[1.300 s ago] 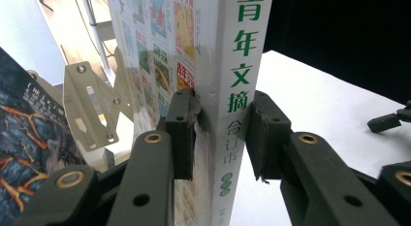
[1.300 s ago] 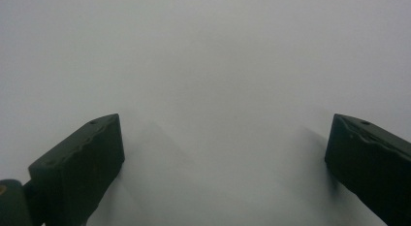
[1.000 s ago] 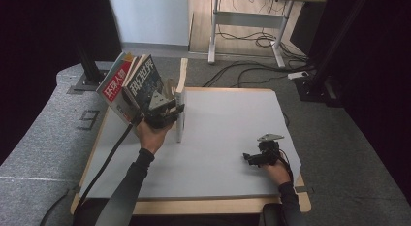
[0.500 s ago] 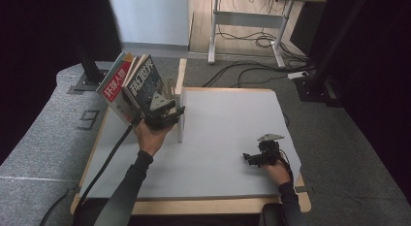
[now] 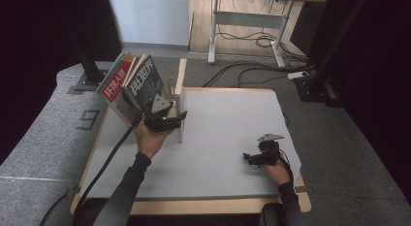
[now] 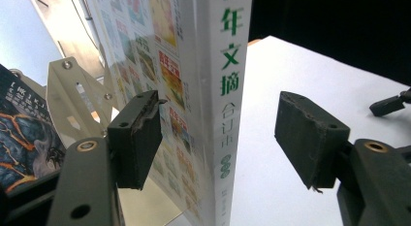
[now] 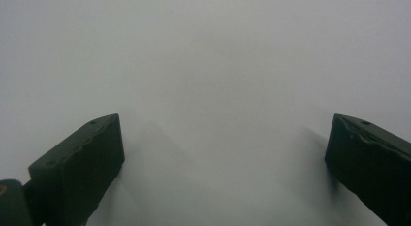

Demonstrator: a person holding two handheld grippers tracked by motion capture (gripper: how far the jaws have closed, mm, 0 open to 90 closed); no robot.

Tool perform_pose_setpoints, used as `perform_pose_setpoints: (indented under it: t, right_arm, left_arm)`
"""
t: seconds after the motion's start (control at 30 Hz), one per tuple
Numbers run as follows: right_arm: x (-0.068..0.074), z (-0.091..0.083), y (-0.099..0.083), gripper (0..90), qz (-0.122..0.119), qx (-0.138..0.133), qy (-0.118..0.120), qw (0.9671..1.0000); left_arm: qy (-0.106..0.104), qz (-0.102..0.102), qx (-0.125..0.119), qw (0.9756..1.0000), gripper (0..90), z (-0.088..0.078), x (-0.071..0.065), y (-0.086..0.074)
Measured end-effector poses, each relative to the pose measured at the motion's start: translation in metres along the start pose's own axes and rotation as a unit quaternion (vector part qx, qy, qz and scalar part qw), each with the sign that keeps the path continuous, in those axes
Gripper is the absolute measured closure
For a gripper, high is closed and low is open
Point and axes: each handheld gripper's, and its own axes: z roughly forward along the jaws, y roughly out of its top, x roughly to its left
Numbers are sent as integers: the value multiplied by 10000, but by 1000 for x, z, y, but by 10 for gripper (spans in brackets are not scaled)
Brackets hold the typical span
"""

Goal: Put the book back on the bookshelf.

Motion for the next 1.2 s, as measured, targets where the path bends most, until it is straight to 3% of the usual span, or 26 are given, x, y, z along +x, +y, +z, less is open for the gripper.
perform_pose_setpoints:
  t: [0.3,0.63,0.77,1.2]
  right_arm:
    - [0,0,0,0,-2,-1,0,10000]
    - [0,0,0,0,8,4,1,10000]
    - [0,0,0,0,-6,2,-1,10000]
    - [0,0,0,0,0,0,0,10000]
  left_arm:
    - [-16,40,187,9998,264,1,-4,-5]
    - [-379,-225,317,9985,151,-5,-2,-10]
    - [-506,-312,307,9978,147,-10,0,-13]
    - [-640,-84,275,9975,98,-26,-6,-22]
